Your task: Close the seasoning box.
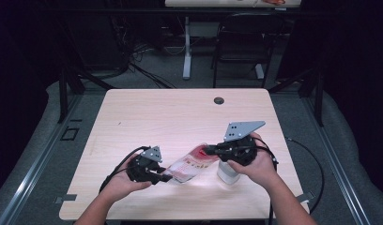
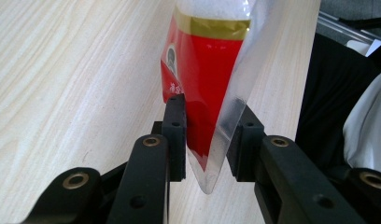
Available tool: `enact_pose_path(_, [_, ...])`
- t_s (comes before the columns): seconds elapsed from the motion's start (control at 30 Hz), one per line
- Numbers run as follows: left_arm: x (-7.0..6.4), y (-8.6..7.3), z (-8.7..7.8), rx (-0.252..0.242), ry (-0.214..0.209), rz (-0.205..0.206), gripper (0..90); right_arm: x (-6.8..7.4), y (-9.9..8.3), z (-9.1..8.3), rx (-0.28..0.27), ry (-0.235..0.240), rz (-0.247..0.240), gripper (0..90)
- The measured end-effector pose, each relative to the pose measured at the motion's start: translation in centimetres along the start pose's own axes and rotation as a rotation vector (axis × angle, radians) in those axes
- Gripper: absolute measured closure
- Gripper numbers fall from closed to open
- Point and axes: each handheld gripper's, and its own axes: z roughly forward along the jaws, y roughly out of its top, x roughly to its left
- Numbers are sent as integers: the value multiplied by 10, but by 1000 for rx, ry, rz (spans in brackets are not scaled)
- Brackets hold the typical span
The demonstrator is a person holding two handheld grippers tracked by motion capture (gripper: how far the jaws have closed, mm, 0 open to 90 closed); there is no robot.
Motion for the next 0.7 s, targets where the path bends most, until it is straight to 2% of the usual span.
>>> enact_pose_path(0.37, [-2, 11, -7, 33, 30, 12, 723, -1, -9, -6, -50, -18, 12, 898])
enact_pose_path(0.7, [-3, 18, -10, 46, 40, 13, 723, -8, -27, -10, -115, -24, 61, 899])
